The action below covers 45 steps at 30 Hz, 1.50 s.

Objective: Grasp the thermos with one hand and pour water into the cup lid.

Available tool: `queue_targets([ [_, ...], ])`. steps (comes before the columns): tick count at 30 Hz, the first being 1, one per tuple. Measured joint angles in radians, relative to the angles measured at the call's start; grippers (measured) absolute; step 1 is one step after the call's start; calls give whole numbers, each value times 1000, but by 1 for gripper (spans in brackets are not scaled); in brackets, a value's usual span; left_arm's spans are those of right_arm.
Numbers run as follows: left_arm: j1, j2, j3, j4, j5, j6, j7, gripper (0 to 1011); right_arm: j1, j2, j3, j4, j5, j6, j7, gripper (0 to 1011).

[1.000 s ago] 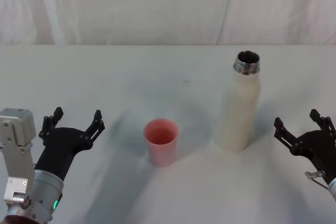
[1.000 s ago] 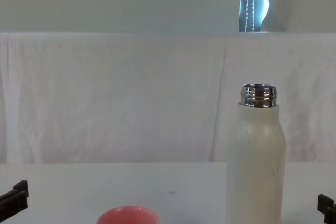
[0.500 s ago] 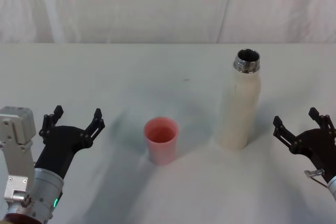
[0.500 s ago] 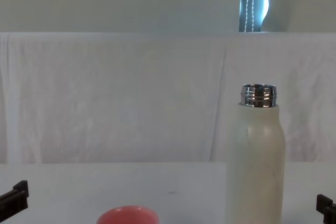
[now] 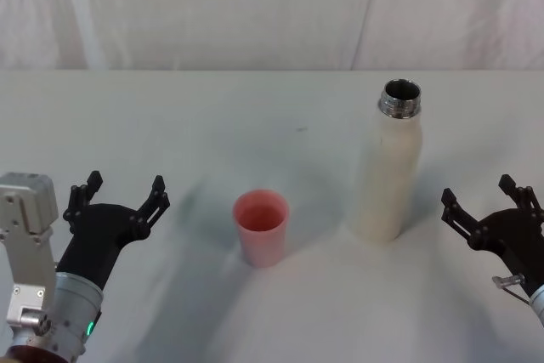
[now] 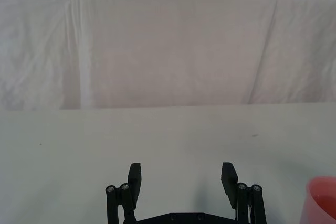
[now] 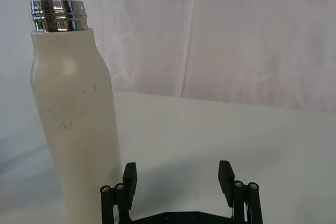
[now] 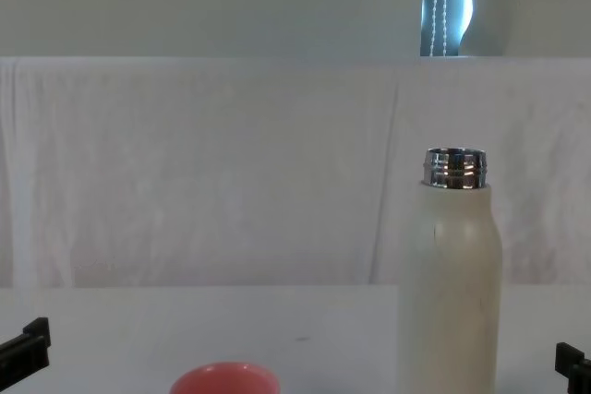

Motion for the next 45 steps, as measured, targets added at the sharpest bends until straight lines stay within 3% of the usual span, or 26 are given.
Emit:
queue_targets([
  [45,0,0,0,0,0,0,0,1001,-4,4,-6,-9,-12,3,11,1001],
])
